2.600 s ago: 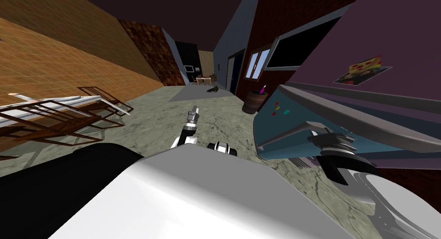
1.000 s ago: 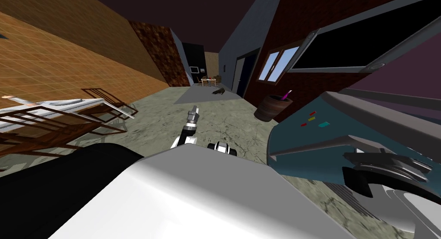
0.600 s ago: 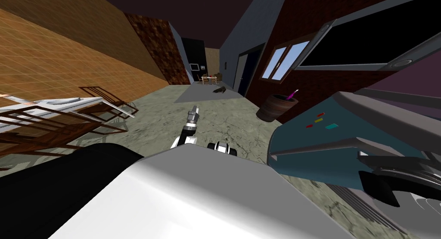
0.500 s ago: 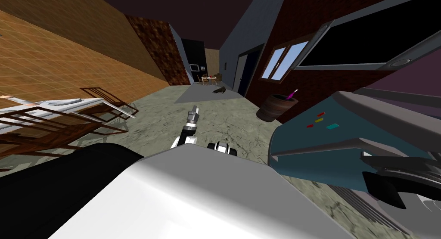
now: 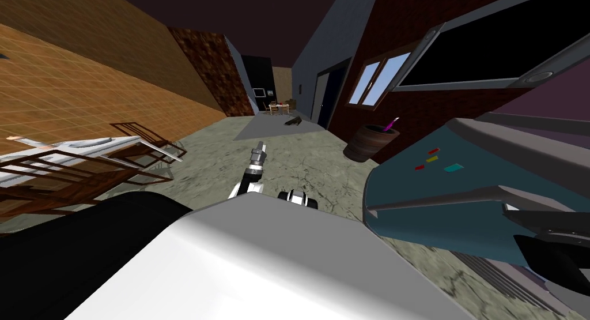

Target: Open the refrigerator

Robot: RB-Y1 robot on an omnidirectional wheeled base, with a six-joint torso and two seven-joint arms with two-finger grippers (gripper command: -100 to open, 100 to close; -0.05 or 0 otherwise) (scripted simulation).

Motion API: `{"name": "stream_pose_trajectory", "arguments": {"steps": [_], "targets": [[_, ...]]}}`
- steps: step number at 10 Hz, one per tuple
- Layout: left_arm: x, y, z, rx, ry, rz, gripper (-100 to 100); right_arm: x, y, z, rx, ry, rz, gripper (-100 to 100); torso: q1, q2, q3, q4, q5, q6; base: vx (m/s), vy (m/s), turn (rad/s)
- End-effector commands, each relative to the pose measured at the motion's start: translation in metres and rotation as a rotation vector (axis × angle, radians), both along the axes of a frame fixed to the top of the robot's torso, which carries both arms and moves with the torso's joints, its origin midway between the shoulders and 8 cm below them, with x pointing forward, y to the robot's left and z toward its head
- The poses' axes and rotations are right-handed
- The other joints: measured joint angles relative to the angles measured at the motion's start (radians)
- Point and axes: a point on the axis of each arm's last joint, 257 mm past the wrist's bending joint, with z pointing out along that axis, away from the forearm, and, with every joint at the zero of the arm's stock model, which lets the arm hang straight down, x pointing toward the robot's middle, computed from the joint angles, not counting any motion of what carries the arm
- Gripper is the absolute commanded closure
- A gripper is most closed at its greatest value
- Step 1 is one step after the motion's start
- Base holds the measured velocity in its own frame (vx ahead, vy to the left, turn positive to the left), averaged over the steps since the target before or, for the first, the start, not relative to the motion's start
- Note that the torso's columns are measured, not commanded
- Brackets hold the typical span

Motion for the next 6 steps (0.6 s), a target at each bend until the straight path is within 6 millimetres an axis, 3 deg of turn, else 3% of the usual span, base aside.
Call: {"name": "stream_pose_trajectory", "arguments": {"steps": [1,6], "targets": [[0.0,0.0,0.0,0.0,0.0,0.0,0,-0.0006,-0.0006,-0.0017,0.003,0.003,0.0,0,-0.001,0.001,0.001,0.0,-0.002,0.001,0.0,0.0,0.0],[0.0,0.0,0.0,0.0,0.0,0.0,0,-0.0022,-0.0002,-0.0087,0.011,0.012,0.0,0,-0.005,0.001,0.001,-0.002,-0.007,0.002,0.0,0.0,0.0]]}}
